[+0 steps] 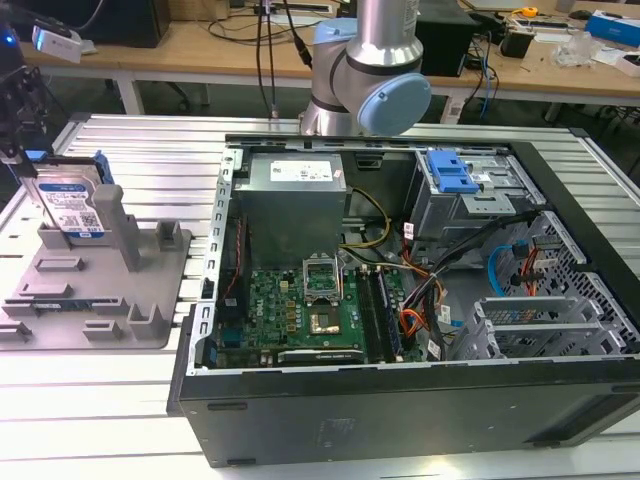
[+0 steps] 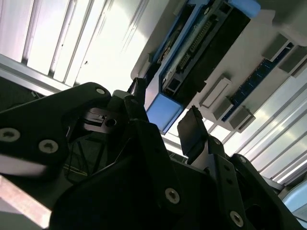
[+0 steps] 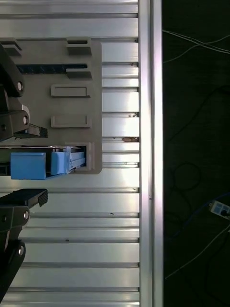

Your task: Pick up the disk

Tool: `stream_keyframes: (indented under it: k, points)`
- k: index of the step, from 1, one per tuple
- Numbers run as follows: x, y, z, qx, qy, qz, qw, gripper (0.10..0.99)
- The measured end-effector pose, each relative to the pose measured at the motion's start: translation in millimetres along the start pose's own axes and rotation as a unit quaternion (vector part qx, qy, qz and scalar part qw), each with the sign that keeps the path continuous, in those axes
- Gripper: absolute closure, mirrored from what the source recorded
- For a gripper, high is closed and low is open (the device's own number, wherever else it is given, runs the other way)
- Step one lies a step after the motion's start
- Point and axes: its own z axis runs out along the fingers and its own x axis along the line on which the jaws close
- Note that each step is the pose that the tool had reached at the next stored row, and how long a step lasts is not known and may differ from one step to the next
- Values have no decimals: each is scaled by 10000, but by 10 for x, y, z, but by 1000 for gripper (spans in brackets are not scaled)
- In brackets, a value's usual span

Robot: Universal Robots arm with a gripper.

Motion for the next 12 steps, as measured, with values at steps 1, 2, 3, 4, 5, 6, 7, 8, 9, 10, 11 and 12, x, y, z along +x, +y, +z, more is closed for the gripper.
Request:
stream_keyframes:
  k: [1, 2, 3, 4, 5, 6, 7, 8, 9, 10, 11, 12]
  points:
    - [0, -2, 6, 0, 0, 0, 10000, 545]
    - [1, -8, 20, 0, 0, -1, 10000, 545]
    - [1, -8, 28, 1, -1, -1, 10000, 545]
    - [1, -9, 34, 1, 0, -1, 10000, 545]
    - [1, -9, 41, 0, 0, -1, 10000, 545]
    - [1, -9, 45, -1, 0, -1, 10000, 545]
    - [1, -9, 48, -1, 0, -1, 10000, 545]
    - [1, -9, 53, 0, 0, -1, 10000, 545]
    - [1, -10, 57, 1, -1, -1, 10000, 545]
    - [1, -10, 60, 1, -1, -1, 10000, 545]
    - [1, -10, 66, 0, -1, -1, 10000, 545]
    - [1, -10, 75, 0, -1, -1, 10000, 545]
